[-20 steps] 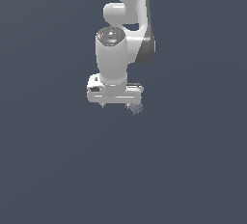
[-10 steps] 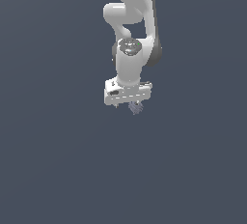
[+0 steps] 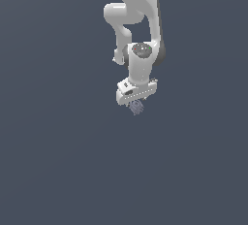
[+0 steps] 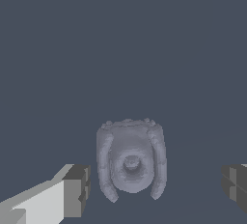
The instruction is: Pick up the object and move it to a goal position.
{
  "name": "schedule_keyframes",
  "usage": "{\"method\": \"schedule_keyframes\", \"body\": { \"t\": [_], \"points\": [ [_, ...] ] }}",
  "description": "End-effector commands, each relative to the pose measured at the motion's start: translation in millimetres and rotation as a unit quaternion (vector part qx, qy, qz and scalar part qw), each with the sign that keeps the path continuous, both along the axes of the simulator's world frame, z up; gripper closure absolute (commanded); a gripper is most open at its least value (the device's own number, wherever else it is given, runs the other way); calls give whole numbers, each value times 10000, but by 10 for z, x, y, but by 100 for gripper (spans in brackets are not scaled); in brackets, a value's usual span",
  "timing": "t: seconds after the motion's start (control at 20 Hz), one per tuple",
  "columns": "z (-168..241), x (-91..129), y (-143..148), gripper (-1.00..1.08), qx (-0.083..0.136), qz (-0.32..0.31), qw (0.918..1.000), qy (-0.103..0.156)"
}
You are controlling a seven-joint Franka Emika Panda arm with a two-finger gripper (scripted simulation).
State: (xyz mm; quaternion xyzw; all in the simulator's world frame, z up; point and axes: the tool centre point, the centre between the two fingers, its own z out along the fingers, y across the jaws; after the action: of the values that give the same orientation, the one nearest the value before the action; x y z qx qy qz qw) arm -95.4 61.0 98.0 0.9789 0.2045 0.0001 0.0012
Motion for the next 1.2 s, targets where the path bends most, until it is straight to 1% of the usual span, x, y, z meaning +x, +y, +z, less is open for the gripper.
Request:
{"method": "schedule_keyframes", "body": {
  "t": [0.0,0.2,0.5,0.95,1.15],
  "points": [
    [-47,-76,55,-92,7,158,9999,0],
    [-79,-131,94,-92,12,265,9996,3],
    [-123,-125,90,-92,11,248,9997,6],
    [-488,-142,95,-92,13,268,9996,4],
    [-572,-139,96,-92,12,271,9996,4]
  ]
}}
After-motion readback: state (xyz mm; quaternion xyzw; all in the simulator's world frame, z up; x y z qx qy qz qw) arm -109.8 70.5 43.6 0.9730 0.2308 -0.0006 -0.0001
